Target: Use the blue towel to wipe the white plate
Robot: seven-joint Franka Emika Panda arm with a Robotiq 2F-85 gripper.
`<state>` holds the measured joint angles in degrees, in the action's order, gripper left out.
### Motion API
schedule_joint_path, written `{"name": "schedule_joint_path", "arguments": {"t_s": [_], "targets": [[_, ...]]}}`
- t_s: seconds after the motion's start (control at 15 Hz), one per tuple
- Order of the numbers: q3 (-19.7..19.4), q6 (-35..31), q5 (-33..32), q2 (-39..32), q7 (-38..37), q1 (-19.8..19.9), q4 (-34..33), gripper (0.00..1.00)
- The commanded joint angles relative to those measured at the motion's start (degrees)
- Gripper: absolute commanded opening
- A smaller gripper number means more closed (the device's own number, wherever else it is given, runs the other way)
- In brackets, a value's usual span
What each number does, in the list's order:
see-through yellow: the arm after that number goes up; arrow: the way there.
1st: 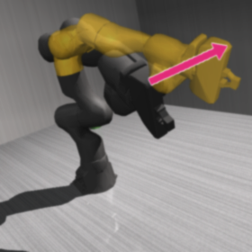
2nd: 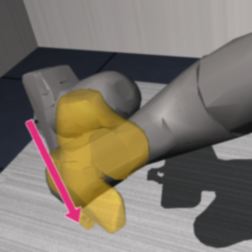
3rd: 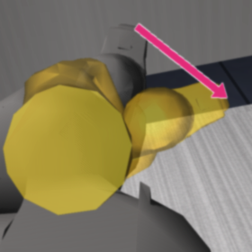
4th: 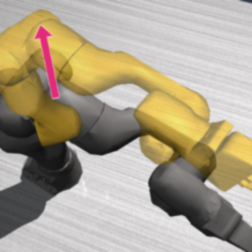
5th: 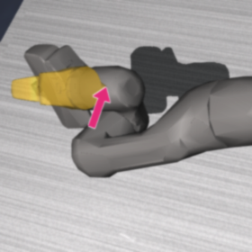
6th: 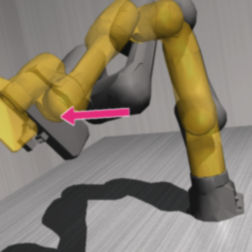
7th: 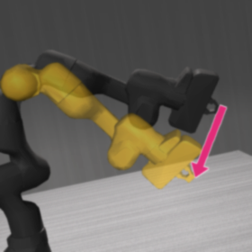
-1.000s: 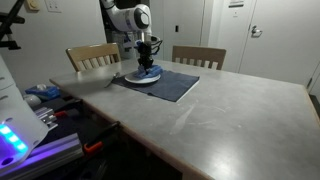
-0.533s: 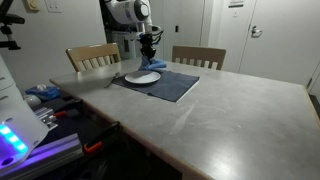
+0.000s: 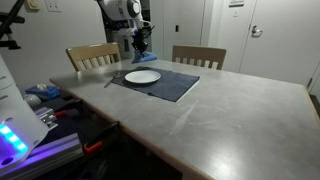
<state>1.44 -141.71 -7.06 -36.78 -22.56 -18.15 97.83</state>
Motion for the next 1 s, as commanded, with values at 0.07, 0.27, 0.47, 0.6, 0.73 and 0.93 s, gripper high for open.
{"name": "schedule_joint_path", "arguments": {"t_s": [0.07,0.27,0.47,0.6,0.73,0.93], "targets": [[-0.7,0.6,-0.3,-6.4,0.2,-1.8,-4.7,0.02],[-1.1,0.8,-0.1,-9.1,0.5,-2.1,-5.7,0.02],[-1.0,0.6,0.1,-10.6,1.3,-1.8,-6.5,0.02],[-1.2,0.3,-0.3,-9.8,1.7,-1.9,-6.1,0.09],[-1.6,0.3,-1.0,-8.0,2.1,-2.1,-4.9,0.35],[-0.8,5.2,-0.6,-4.9,5.0,-0.8,-4.3,0.53]]}}
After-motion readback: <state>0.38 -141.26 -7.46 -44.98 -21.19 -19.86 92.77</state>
